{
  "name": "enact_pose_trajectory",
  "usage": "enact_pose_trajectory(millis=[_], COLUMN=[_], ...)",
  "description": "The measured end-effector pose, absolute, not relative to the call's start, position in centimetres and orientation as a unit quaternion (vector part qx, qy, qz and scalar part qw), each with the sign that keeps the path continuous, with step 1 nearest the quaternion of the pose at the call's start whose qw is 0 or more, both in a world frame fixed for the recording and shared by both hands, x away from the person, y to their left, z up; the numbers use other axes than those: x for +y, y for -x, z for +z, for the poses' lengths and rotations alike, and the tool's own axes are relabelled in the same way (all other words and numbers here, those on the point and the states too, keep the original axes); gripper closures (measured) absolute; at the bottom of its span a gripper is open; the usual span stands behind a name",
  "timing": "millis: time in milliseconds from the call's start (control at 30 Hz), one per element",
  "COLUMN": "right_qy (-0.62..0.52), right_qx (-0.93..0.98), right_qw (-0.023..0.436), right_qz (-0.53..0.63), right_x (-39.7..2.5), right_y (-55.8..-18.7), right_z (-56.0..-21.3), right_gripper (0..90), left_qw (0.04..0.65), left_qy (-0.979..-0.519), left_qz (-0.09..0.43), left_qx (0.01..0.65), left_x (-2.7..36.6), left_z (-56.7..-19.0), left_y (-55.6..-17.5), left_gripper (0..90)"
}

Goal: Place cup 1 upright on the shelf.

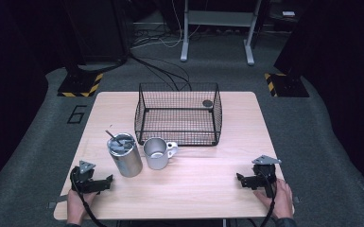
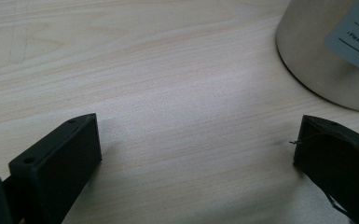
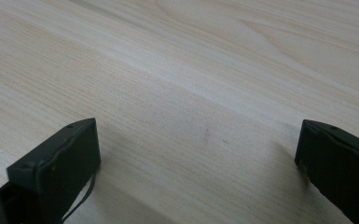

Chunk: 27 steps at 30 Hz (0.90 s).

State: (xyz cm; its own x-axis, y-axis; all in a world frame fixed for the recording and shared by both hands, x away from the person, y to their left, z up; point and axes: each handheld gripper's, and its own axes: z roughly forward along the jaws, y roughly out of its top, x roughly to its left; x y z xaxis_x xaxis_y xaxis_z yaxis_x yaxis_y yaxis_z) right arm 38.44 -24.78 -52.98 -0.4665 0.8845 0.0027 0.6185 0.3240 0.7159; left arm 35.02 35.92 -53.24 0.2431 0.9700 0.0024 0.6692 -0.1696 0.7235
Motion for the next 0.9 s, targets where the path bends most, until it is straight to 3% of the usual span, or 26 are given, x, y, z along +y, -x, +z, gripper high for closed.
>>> enact_pose_trajectory(millis=[900], right_qy=[-0.445], right_qx=[0.808], right_qw=[0.184], right_qz=[0.34], right_x=[-25.15], right_y=[-39.07], right_z=[-52.96], right_gripper=[0.0], left_qw=[0.311], left_qy=[-0.731], left_qz=[0.241], left_qx=[0.558], left_x=[35.68], left_z=[-53.14], left_y=[-34.97], left_gripper=[2.6])
